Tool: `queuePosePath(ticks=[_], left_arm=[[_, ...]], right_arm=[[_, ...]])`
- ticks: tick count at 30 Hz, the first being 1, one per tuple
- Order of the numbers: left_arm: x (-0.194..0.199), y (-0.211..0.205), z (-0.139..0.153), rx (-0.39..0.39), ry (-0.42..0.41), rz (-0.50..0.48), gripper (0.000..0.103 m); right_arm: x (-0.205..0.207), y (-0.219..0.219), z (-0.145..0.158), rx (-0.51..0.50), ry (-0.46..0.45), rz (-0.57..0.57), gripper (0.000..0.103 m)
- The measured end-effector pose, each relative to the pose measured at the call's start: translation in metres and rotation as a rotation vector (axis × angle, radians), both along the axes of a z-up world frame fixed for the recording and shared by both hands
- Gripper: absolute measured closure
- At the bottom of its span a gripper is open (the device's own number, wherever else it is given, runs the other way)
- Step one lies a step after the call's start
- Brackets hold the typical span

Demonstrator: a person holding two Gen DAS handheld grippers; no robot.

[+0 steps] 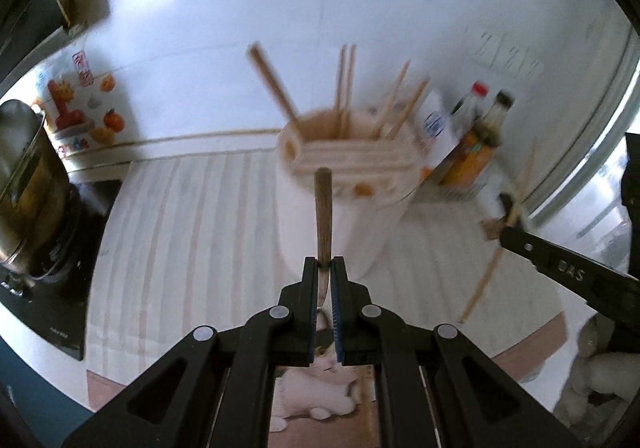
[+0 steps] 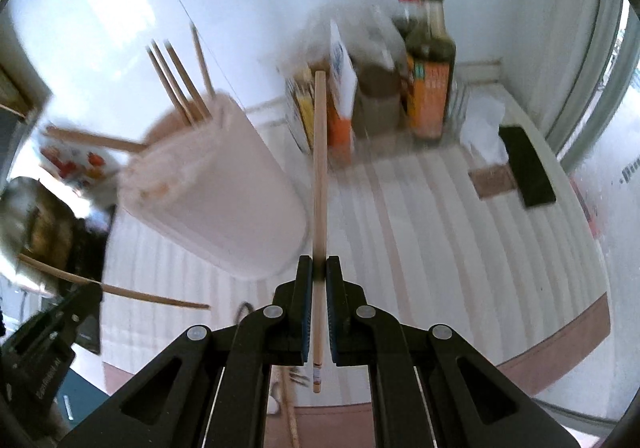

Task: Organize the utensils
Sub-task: 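Lift both held chopsticks and carry them above the pink holder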

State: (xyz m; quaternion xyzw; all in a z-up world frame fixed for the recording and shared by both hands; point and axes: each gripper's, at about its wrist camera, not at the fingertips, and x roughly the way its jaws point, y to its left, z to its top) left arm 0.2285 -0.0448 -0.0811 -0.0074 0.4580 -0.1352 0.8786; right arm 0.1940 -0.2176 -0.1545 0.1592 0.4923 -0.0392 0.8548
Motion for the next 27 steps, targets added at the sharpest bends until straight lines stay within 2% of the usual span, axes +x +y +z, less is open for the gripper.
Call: queuePosePath(ticks=[9,16,21,27], left_arm=[[0.009,-0.002,0.082,-0.162,-0.085,-0.038,0.099],[0.029,0.004,0.130,-0.161,-0.186,-0.013,0.099],[0.057,0.003,0.137,-0.107,-0.197,0.010,0.099],[0.101,0.001,0.113,-0.052,-0.134,0.044,0.099]], right_arm=[[0.008,-0.012,0.084,0.052,-0.157,0.015,0.096],[0.022,-0.015,0.142,0.079,-0.279,0.030,0.096],[0.050,-0.006,0.174,0.099,-0.352,0.044,0.096],[0.103,0.019,0.171,0.074,-0.360,0.073,0.096]])
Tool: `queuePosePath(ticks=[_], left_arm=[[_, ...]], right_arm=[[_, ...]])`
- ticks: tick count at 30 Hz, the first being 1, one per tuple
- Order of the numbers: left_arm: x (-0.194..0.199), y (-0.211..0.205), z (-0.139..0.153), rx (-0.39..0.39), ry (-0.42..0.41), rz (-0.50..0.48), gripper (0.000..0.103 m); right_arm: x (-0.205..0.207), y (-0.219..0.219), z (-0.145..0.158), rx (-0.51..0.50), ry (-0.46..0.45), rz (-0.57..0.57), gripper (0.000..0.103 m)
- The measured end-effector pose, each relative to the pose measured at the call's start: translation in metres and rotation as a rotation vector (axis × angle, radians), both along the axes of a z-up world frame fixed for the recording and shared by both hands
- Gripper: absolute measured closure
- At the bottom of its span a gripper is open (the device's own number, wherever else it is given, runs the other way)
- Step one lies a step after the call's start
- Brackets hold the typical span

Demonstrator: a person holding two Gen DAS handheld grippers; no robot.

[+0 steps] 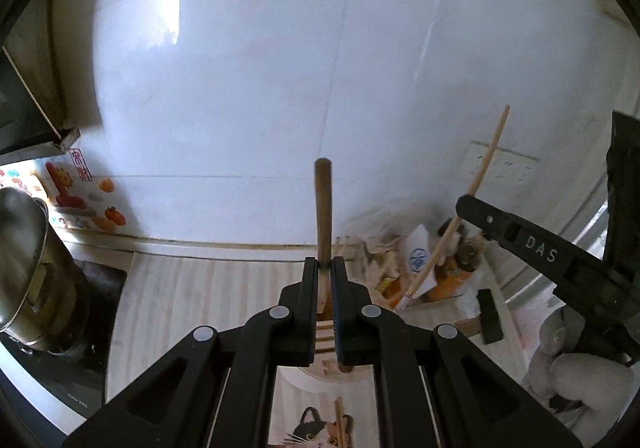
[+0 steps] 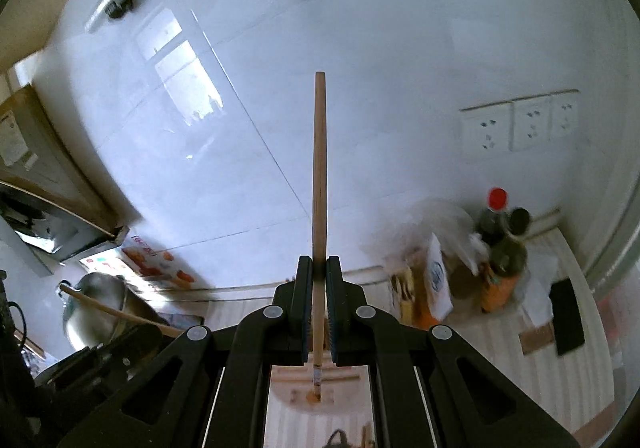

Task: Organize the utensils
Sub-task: 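Lift both held chopsticks and carry them above the pink holder, then drop both chopsticks into the pink holder by opening both tools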

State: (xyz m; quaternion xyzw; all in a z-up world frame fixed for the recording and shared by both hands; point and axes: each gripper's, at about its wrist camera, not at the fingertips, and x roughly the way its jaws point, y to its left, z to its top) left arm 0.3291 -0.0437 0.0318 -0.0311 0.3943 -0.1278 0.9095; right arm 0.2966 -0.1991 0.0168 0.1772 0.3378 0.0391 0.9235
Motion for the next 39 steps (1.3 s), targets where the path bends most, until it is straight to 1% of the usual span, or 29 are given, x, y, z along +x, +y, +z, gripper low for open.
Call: queuePosePath(ticks=[3,6,8,12,13,16,18,19,20,21,22,23,24,25,26,27,29,30,32,33,35,38,39], left_arm=[[0.019,-0.003,-0.020,0.011,0.052,0.010,0.099],[0.032,-0.003,-0.043,-0.005,0.123,0.011,0.099],[0.034,-0.003,-0.053,-0.006,0.149,0.014,0.099],[0.032,-0.001,-0.058,-0.025,0.187,0.009,0.099],[0.030,0.000,-0.057,-0.029,0.192,0.013,0.097],[0.025,0.003,-0.049,-0.022,0.193,0.025,0.094],[0.021,0.005,-0.041,-0.011,0.171,0.035,0.091],[0.017,0.007,-0.035,0.001,0.149,0.048,0.086],[0.014,0.008,-0.030,0.010,0.130,0.058,0.071],[0.014,0.012,-0.028,0.014,0.115,0.067,0.061],[0.012,0.015,-0.023,0.019,0.096,0.081,0.040],[0.010,0.018,-0.019,0.027,0.074,0.098,0.029],[0.005,0.022,-0.014,0.033,0.047,0.116,0.029],[0.005,0.026,-0.013,0.036,0.038,0.127,0.028],[0.001,0.029,-0.012,0.043,0.029,0.136,0.025],[-0.004,0.033,-0.010,0.052,0.018,0.146,0.021],[-0.015,0.042,-0.011,0.051,-0.002,0.170,0.003],[-0.020,0.046,-0.013,0.048,-0.012,0.177,0.001],[-0.033,0.052,-0.021,0.075,-0.024,0.196,0.000],[-0.040,0.055,-0.027,0.091,-0.019,0.212,0.000],[-0.050,0.062,-0.042,0.102,-0.001,0.227,0.000],[-0.062,0.070,-0.076,0.155,0.056,0.245,0.000],[-0.064,0.073,-0.090,0.178,0.088,0.257,0.000]], right_arm=[[0.027,0.010,-0.013,-0.025,0.013,-0.001,0.096],[0.050,0.018,-0.032,-0.051,0.036,-0.002,0.096],[0.059,0.021,-0.043,-0.058,0.049,0.007,0.096],[0.073,0.030,-0.066,-0.093,0.093,0.035,0.096],[0.074,0.032,-0.071,-0.100,0.110,0.044,0.096],[0.076,0.030,-0.082,-0.081,0.148,0.074,0.096],[0.076,0.029,-0.086,-0.069,0.172,0.098,0.095],[0.075,0.028,-0.087,-0.070,0.187,0.105,0.095],[0.074,0.027,-0.087,-0.072,0.195,0.110,0.094],[0.070,0.025,-0.085,-0.065,0.196,0.114,0.090],[0.067,0.022,-0.083,-0.061,0.194,0.112,0.089],[0.065,0.020,-0.080,-0.061,0.191,0.109,0.084],[0.060,0.018,-0.074,-0.061,0.181,0.108,0.076],[0.056,0.015,-0.070,-0.060,0.175,0.105,0.072],[0.052,0.013,-0.065,-0.058,0.168,0.100,0.063],[0.046,0.009,-0.059,-0.053,0.157,0.094,0.057],[0.036,0.003,-0.050,-0.055,0.138,0.077,0.053],[0.029,0.000,-0.046,-0.061,0.127,0.067,0.049],[0.014,-0.005,-0.041,-0.070,0.112,0.041,0.043],[0.005,-0.007,-0.041,-0.071,0.108,0.025,0.039],[-0.011,-0.012,-0.044,-0.073,0.105,0.006,0.035],[-0.036,-0.016,-0.057,-0.085,0.106,-0.011,0.025],[-0.045,-0.016,-0.067,-0.091,0.118,-0.016,0.021]])
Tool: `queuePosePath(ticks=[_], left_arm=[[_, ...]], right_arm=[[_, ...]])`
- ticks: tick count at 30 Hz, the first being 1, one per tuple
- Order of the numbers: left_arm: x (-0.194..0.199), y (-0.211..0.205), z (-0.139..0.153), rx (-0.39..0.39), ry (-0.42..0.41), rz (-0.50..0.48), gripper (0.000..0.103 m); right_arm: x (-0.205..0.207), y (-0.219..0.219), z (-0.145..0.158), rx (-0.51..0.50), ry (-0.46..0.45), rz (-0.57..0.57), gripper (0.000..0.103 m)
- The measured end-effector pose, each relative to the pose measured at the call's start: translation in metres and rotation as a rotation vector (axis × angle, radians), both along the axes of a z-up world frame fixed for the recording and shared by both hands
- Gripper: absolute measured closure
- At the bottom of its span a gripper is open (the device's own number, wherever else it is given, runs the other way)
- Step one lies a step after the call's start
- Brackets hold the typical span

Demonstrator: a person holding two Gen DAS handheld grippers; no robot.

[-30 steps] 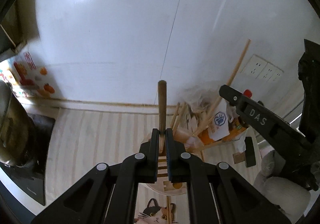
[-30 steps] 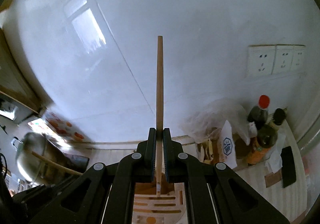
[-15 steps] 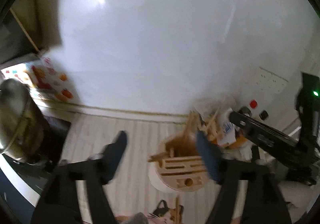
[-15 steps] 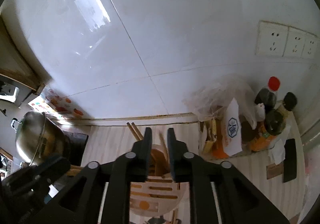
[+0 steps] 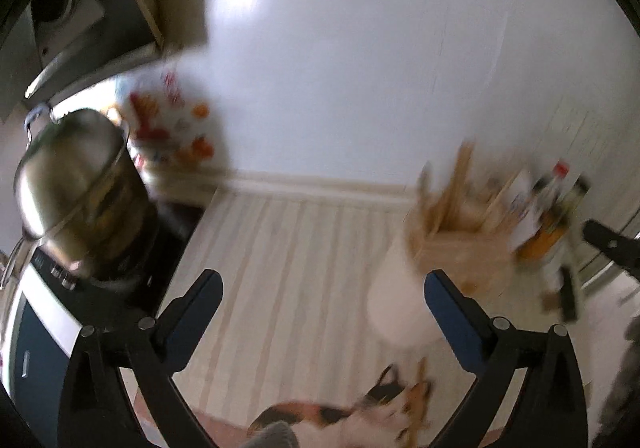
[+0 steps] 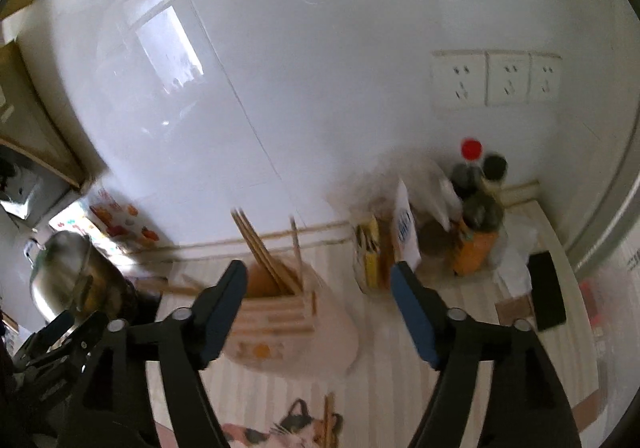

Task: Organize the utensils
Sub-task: 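Drop both chopsticks into the pink holder by opening both tools, then grasp two chopsticks together with the right tool while the left tool hovers open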

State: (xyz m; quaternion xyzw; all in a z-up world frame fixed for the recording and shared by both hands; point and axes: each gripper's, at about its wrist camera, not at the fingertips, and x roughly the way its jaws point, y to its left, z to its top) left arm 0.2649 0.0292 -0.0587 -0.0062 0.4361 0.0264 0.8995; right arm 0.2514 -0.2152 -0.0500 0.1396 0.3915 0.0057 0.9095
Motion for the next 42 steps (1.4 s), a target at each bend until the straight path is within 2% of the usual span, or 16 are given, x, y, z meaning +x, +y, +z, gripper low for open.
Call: queuePosePath(ticks=[4,10,12,15,21,22,23,24,29,34,35,36,37,42], left_arm=[[-0.009,0.007,-0.070,0.067,0.152,0.033,0.000],[-0.026,0.009,-0.177,0.152,0.378,0.030,0.000],[-0.032,0.009,-0.203,0.167,0.434,0.030,0.000],[-0.039,0.008,-0.230,0.186,0.491,0.025,0.000],[-0.052,0.007,-0.251,0.207,0.524,0.022,0.000],[-0.052,0.006,-0.249,0.206,0.525,0.021,0.000],[-0.049,0.008,-0.250,0.204,0.525,0.020,0.000],[-0.049,0.007,-0.249,0.202,0.522,0.018,0.000],[-0.048,0.004,-0.244,0.189,0.521,0.012,0.000],[-0.046,0.015,-0.247,0.184,0.534,0.037,0.000],[-0.046,0.017,-0.249,0.180,0.541,0.042,0.000],[-0.045,0.019,-0.250,0.178,0.546,0.046,0.000],[-0.045,0.020,-0.250,0.180,0.547,0.045,0.000],[-0.042,0.021,-0.252,0.185,0.549,0.035,0.000]], right_arm=[[-0.019,0.003,-0.046,-0.030,0.095,-0.003,0.020],[-0.039,0.021,-0.166,-0.035,0.380,0.025,0.022],[-0.045,0.027,-0.205,-0.019,0.471,0.031,0.037],[-0.053,0.037,-0.255,0.022,0.582,0.038,0.052],[-0.060,0.055,-0.295,0.012,0.661,0.080,0.072],[-0.061,0.059,-0.294,-0.021,0.646,0.090,0.078],[-0.061,0.064,-0.293,-0.036,0.636,0.110,0.094],[-0.061,0.067,-0.295,-0.066,0.650,0.117,0.102],[-0.069,0.080,-0.304,-0.167,0.646,0.159,0.103],[-0.079,0.055,-0.314,0.081,0.654,0.127,0.099],[-0.080,0.055,-0.316,0.104,0.658,0.147,0.093],[-0.080,0.055,-0.319,0.117,0.661,0.160,0.087],[-0.080,0.055,-0.320,0.115,0.664,0.166,0.085],[-0.072,0.071,-0.327,0.078,0.695,0.177,0.086]])
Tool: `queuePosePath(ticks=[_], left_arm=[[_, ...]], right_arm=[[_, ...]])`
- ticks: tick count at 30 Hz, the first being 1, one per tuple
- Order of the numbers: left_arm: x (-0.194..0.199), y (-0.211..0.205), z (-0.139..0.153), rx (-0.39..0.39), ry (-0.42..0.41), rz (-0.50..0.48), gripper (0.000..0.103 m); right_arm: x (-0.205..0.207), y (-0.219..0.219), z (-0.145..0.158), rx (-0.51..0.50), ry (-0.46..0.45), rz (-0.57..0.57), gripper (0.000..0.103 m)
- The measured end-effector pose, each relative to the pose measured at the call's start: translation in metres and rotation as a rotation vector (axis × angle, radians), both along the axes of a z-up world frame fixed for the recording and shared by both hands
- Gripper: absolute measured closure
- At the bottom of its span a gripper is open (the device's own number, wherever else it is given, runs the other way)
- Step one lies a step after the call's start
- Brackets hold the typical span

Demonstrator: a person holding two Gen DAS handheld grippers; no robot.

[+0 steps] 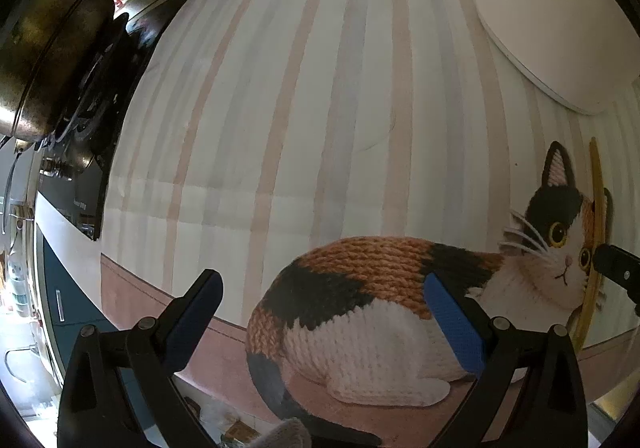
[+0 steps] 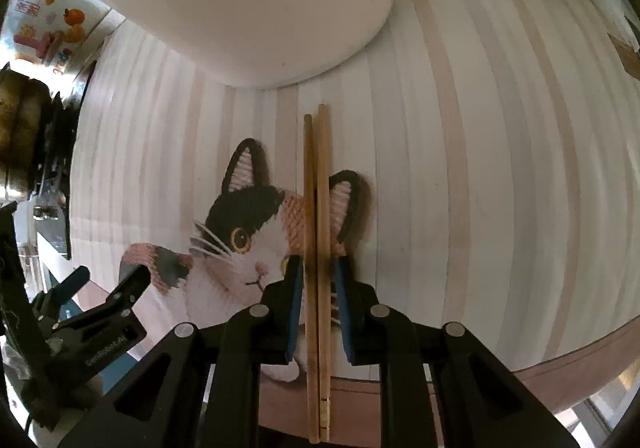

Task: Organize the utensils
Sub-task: 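Grasp two chopsticks together with the right tool while the left tool hovers open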

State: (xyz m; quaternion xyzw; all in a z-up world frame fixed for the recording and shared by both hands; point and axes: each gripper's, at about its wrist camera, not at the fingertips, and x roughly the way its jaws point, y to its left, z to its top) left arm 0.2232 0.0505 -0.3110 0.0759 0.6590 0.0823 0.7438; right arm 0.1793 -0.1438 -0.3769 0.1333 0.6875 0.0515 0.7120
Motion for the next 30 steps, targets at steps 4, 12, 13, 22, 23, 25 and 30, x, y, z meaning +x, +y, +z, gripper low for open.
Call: queuePosePath(ticks=[4,12,13,22,23,25,30], left_arm=[[0.002,-0.001,-0.002,-0.007,0.008,-0.009,0.000],[0.004,-0.006,-0.003,-0.017,0.014,-0.025,0.000],[0.004,-0.006,-0.003,-0.018,0.015,-0.028,0.000],[0.004,-0.007,-0.003,-0.028,0.022,-0.033,0.000],[0.004,-0.007,-0.003,-0.029,0.022,-0.035,0.000],[0.005,-0.007,-0.003,-0.031,0.021,-0.038,0.000],[0.007,-0.004,-0.003,-0.038,0.024,-0.041,0.000]], right_arm=[[0.008,0.019,0.001,-0.051,0.008,0.022,0.089],[0.008,0.014,-0.003,0.011,0.044,-0.061,0.091],[0.009,0.013,-0.003,0.010,0.045,-0.063,0.091],[-0.003,-0.014,0.001,0.109,0.045,-0.150,0.090],[-0.003,-0.012,-0.001,0.113,0.053,-0.143,0.090],[-0.002,-0.006,-0.003,0.110,0.062,-0.122,0.090],[-0.001,0.007,-0.005,0.037,0.067,-0.047,0.090]])
